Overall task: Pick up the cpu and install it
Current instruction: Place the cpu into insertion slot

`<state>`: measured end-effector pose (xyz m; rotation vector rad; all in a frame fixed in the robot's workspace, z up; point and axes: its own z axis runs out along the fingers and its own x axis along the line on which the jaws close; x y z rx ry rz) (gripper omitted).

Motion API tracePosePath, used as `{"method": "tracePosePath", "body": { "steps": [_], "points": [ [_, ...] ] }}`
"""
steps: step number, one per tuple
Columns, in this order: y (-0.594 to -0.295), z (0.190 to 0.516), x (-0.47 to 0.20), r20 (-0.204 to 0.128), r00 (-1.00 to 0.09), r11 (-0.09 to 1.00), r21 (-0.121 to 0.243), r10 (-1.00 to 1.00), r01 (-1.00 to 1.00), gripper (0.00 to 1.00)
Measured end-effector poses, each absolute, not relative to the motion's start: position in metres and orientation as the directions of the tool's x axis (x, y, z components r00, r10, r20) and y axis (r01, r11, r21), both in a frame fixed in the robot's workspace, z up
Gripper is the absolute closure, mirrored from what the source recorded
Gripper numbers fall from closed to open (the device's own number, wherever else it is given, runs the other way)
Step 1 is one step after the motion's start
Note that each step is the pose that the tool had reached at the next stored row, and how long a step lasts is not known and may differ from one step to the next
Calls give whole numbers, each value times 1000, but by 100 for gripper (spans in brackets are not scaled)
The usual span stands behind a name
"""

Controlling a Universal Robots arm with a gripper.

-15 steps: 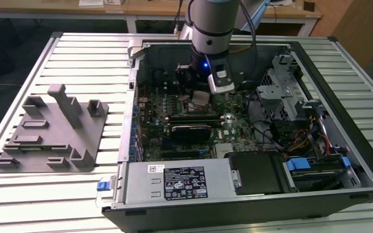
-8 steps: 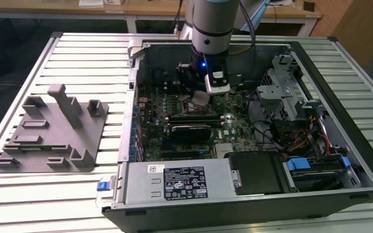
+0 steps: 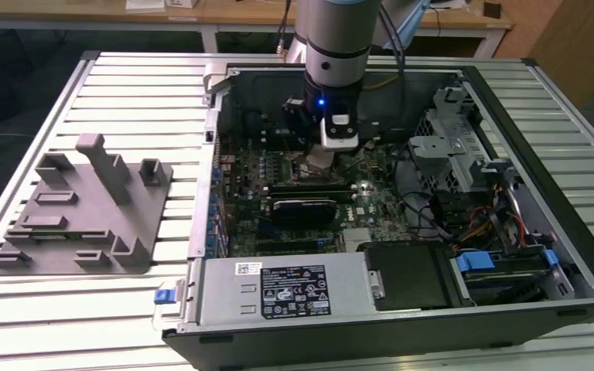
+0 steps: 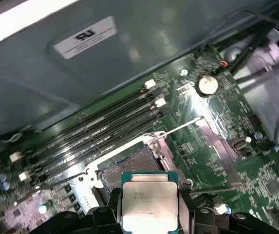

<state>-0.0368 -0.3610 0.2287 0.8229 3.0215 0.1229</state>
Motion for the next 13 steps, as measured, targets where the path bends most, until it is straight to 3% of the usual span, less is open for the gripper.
{"method": "tracePosePath", "body": {
  "steps": [13],
  "points": [
    [-361, 228, -37, 12, -745, 742, 76, 667, 666, 45]
  ]
}}
